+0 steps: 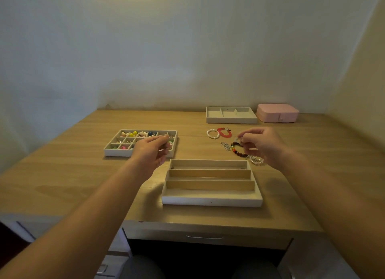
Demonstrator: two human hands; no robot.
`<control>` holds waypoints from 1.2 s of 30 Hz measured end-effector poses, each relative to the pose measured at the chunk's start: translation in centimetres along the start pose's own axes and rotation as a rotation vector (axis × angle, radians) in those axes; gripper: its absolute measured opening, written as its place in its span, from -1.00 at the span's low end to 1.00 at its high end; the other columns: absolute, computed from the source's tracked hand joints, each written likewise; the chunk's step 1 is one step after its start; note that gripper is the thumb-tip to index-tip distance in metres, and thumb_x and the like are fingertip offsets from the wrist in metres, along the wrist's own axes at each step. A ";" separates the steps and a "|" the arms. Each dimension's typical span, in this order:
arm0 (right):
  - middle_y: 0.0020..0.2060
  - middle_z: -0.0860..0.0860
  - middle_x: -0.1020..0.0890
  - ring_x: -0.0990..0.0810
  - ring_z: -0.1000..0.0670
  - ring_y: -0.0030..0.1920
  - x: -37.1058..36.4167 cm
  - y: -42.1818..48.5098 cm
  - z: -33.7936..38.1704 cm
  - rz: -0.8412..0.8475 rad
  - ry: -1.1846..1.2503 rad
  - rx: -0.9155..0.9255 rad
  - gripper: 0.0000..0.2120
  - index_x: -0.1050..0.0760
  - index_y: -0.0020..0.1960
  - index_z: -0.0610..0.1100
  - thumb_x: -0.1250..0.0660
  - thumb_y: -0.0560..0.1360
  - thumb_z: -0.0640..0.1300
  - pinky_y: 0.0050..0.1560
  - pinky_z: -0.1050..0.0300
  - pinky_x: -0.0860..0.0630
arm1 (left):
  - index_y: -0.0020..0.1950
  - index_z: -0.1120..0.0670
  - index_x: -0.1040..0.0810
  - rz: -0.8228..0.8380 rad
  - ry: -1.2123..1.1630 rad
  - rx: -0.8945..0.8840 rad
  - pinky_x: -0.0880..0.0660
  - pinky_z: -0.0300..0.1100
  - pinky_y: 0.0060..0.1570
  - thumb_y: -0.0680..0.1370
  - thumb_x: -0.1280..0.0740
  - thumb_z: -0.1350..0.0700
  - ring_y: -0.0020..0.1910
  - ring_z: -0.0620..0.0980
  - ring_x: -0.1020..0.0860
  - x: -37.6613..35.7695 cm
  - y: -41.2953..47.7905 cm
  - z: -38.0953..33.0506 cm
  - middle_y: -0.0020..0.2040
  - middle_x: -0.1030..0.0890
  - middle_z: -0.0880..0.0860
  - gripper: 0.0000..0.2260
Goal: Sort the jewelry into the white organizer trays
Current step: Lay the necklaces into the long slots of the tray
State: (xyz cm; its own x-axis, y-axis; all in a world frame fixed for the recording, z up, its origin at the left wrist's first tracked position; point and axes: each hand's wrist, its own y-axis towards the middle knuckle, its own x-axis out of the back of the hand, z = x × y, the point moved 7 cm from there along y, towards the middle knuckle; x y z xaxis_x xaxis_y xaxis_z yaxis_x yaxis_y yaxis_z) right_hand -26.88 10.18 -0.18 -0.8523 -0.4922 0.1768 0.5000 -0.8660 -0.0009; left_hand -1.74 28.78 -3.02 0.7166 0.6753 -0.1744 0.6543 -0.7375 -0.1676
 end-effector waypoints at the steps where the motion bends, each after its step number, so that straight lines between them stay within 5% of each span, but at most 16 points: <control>1: -0.15 -0.17 -0.66 -0.60 -0.08 -0.16 0.1 0.0 -0.3 0.021 -0.017 -0.018 -0.89 -0.66 -0.05 -0.22 -0.37 0.56 -0.34 -0.19 0.10 -0.61 | -0.02 0.14 -0.62 0.008 0.000 0.006 -0.47 -0.24 -0.33 0.61 -0.36 0.12 -0.33 -0.07 -0.53 0.0 0.0 0.0 -0.29 -0.60 0.03 -0.90; 8: -0.10 -0.17 -0.73 -0.70 -0.03 -0.16 0.0 -0.9 -2.0 0.263 -0.303 -0.154 -0.92 -0.69 0.00 -0.22 -0.45 0.52 -0.29 -0.24 0.16 -0.62 | 0.07 0.19 -0.63 0.056 0.106 0.011 -0.58 -0.18 -0.11 0.58 -0.38 0.22 -0.12 0.01 -0.63 0.9 -0.5 -0.4 -0.12 -0.65 0.11 -0.90; 13: -0.01 -0.08 -0.70 -0.66 -0.04 0.01 -0.8 -1.7 -2.3 0.345 -0.599 -0.167 -0.91 -0.71 0.00 -0.11 -0.47 0.52 -0.23 -0.17 0.17 -0.61 | 0.07 0.20 -0.64 0.092 0.159 0.015 -0.64 -0.23 -0.21 0.52 -0.42 0.32 -0.13 -0.01 -0.68 1.4 -0.5 -0.7 -0.07 -0.69 0.15 -0.86; 18: -0.08 -0.03 -0.71 -0.68 0.00 -0.04 -1.6 -2.0 -1.6 0.330 -0.840 -0.086 -0.90 -0.71 -0.03 -0.05 -0.46 0.53 -0.22 -0.16 0.17 -0.65 | 0.03 0.17 -0.66 0.094 0.368 -0.082 -0.63 -0.19 -0.06 0.44 -0.51 0.34 -0.04 0.01 -0.69 0.8 -1.1 -1.5 -0.01 -0.69 0.14 -0.79; 24: -0.24 -0.05 -0.71 -0.66 0.05 -0.26 -1.9 -2.5 -1.6 0.235 -0.962 -0.081 -0.90 -0.66 -0.17 -0.08 -0.54 0.45 -0.24 -0.37 0.22 -0.53 | -0.08 0.10 -0.69 0.072 0.640 -0.246 -0.65 -0.12 -0.03 0.38 -0.58 0.29 -0.13 0.04 -0.69 -0.7 -1.9 -2.7 -0.15 -0.70 0.11 -0.81; 32: -0.16 -0.02 -0.67 -0.64 -0.02 -0.10 -2.3 -2.5 -2.1 0.117 -1.051 -0.071 -0.88 -0.68 -0.10 -0.10 -0.57 0.39 -0.22 -0.02 0.02 -0.67 | -0.15 0.08 -0.70 0.089 0.846 -0.347 -0.67 0.04 -0.06 0.35 -0.61 0.22 -0.18 0.06 -0.70 -2.1 -2.3 -3.0 -0.22 -0.71 0.08 -0.85; 36: -0.16 -0.01 -0.65 -0.64 -0.04 -0.10 -2.6 -2.6 -1.9 0.075 -1.109 -0.038 -0.80 -0.59 -0.13 -0.04 -0.57 0.37 -0.24 -0.03 -0.05 -0.68 | -0.17 0.08 -0.71 0.098 0.897 -0.353 -0.68 -0.04 -0.09 0.34 -0.62 0.23 -0.19 0.03 -0.70 -2.3 -2.4 -3.1 -0.22 -0.71 0.06 -0.85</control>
State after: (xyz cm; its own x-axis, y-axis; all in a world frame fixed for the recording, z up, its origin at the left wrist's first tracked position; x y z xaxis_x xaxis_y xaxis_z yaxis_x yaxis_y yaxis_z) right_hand -26.21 13.56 -2.50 -0.2009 -0.2090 0.9571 0.5232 -0.8488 -0.0755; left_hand -4.21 28.98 0.76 0.5939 0.4635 0.6576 0.5122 -0.8482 0.1353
